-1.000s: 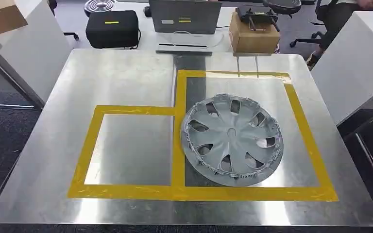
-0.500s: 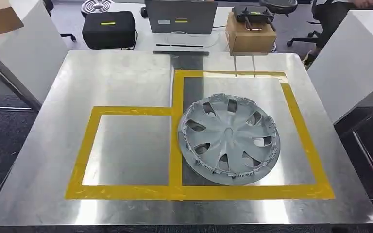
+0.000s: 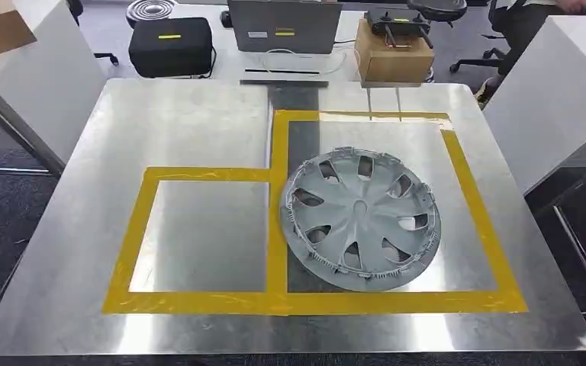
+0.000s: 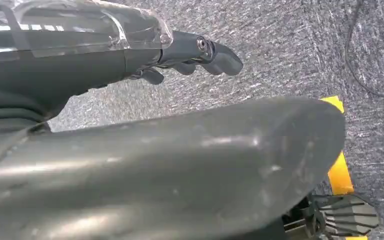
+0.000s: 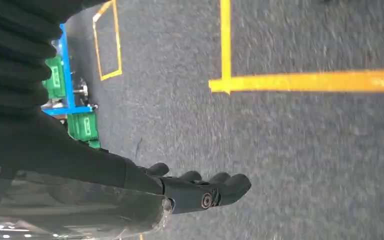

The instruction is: Take the parts from the cabinet and place them on the table.

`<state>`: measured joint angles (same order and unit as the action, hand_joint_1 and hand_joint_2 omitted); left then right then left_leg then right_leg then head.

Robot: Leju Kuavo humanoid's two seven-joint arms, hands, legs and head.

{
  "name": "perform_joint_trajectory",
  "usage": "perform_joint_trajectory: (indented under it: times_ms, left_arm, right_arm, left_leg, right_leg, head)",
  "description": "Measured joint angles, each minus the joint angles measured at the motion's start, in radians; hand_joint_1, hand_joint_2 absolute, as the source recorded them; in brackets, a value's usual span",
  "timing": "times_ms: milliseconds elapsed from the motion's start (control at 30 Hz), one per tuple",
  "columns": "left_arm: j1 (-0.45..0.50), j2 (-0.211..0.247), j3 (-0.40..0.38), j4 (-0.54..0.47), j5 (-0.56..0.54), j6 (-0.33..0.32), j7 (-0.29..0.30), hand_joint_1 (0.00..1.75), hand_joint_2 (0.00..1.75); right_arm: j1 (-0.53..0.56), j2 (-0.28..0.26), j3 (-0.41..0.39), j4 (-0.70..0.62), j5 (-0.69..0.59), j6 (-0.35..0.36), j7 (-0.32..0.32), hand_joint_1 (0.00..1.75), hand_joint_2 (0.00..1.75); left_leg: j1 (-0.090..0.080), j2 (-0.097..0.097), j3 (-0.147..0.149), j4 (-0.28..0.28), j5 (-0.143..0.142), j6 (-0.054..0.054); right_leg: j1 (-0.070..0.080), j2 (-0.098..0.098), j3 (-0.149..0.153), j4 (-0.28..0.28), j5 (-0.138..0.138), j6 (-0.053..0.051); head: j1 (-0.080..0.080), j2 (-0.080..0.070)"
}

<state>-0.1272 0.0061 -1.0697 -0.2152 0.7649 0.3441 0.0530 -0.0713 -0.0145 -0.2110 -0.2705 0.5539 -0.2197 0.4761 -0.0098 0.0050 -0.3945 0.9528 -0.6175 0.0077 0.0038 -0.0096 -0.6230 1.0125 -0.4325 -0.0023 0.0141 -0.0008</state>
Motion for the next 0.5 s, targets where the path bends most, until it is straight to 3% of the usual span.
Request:
perform_joint_trajectory:
  times_ms: [500]
  left_arm:
    - [0.000, 0.003, -0.007, 0.000, -0.011, 0.001, -0.001, 0.00, 0.00]
  right_arm:
    - [-0.004, 0.050, 0.049, 0.041, 0.000, 0.009, -0.028, 0.00, 0.00]
  left_leg:
    - [-0.001, 0.001, 0.000, 0.000, 0.000, 0.000]
  right_leg:
    - [-0.001, 0.000, 0.000, 0.000, 0.000, 0.000]
  head:
    - [0.000, 0.000]
